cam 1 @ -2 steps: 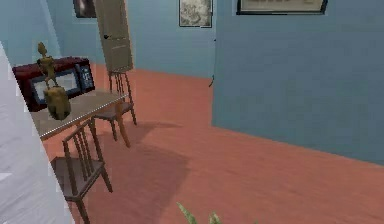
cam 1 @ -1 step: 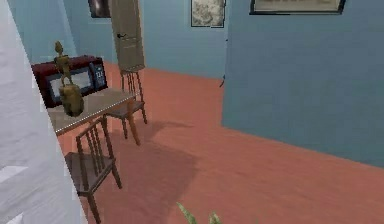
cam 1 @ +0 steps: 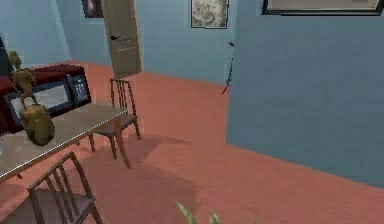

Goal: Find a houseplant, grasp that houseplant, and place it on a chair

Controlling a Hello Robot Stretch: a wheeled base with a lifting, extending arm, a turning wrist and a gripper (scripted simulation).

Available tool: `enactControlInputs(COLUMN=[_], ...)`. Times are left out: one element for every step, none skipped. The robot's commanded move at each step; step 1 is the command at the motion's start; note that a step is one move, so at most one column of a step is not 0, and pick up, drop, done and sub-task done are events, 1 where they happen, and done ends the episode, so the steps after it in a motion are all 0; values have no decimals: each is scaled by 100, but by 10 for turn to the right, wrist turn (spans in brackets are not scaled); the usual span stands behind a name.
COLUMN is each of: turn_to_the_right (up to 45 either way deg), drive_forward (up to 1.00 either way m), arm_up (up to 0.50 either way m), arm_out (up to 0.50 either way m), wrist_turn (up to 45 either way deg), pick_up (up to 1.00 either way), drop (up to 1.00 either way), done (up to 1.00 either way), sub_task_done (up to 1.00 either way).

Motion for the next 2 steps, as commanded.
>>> enactControlInputs(turn_to_the_right=[450, 30], drive_forward=[0, 0], arm_up=[0, 0], arm_out=[0, 0], wrist_turn=[0, 0], pick_up=[0, 0], drop=[0, 0], done=[0, 0], sub_task_done=[0, 0])
